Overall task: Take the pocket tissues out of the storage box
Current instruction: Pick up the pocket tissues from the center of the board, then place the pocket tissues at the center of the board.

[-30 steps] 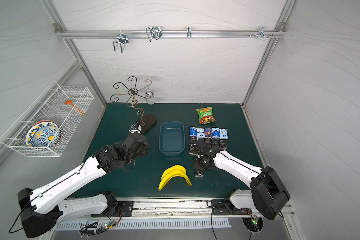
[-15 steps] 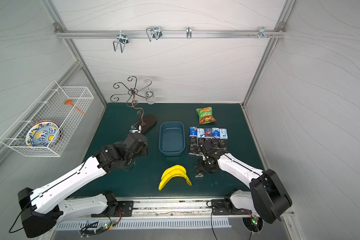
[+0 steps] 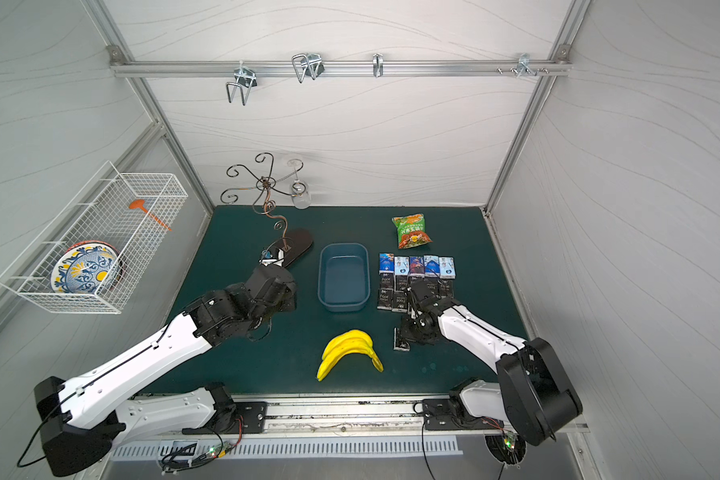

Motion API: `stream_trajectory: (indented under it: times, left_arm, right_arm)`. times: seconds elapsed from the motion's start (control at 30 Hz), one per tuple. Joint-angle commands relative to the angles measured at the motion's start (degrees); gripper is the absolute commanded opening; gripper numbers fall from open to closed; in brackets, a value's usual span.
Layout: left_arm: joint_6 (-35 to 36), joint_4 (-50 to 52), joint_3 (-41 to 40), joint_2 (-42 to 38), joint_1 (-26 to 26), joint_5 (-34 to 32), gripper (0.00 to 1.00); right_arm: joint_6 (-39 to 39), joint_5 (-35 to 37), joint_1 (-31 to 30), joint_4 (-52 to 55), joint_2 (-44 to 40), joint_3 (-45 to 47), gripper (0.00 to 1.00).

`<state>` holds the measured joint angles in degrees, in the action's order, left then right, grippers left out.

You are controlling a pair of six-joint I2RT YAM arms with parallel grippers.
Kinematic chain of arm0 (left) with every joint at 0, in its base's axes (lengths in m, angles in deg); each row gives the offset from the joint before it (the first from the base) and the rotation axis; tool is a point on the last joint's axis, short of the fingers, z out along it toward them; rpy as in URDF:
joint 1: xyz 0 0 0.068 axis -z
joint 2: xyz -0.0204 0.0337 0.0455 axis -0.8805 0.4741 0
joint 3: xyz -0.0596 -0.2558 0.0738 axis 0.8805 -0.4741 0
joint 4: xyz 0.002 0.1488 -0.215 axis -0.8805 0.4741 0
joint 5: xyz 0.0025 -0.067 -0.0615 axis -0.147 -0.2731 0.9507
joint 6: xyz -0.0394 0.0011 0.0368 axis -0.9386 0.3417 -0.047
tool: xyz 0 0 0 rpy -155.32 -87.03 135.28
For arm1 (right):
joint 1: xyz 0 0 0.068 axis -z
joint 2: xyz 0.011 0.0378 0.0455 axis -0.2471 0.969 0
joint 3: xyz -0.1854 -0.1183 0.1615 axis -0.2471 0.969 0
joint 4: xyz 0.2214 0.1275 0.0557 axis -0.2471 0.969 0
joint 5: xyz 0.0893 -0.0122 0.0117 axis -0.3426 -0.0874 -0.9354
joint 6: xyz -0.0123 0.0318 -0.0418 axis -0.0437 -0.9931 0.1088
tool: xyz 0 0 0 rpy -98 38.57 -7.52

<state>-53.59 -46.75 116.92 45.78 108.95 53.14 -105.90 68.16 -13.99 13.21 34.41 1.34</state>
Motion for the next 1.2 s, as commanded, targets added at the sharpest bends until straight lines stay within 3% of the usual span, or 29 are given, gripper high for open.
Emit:
stream_trajectory:
  times: [0.0, 0.13, 0.37, 0.83, 1.17]
  left_arm:
    - [0.82, -1.91, 1.15, -0.93, -0.19, 1.22, 0.47]
    - [0.73, -1.83, 0.58, -1.84, -0.22, 1.46, 0.47]
    - [0.33, -1.48, 0.66, -2.91, -0.20, 2.99, 0.47]
    - [0.85, -0.41, 3.06, -2.62, -0.20, 3.27, 0.46]
    - [0.64, 0.68, 3.84, -2.61, -0.09, 2.22, 0.46]
  right_arm:
    - [0.00, 1.95, 1.61, 3.60, -2.21, -0.11, 0.11]
    - [3.05, 3.67, 5.48, 8.58, -6.62, -4.44, 0.12]
    - [11.12, 3.52, 20.67, 11.42, -6.35, -10.55, 0.13]
    - [16.64, 11.79, 21.96, 4.76, 9.41, -13.43, 0.11]
    - [17.87, 7.89, 21.60, 2.54, 16.13, -16.43, 0.15]
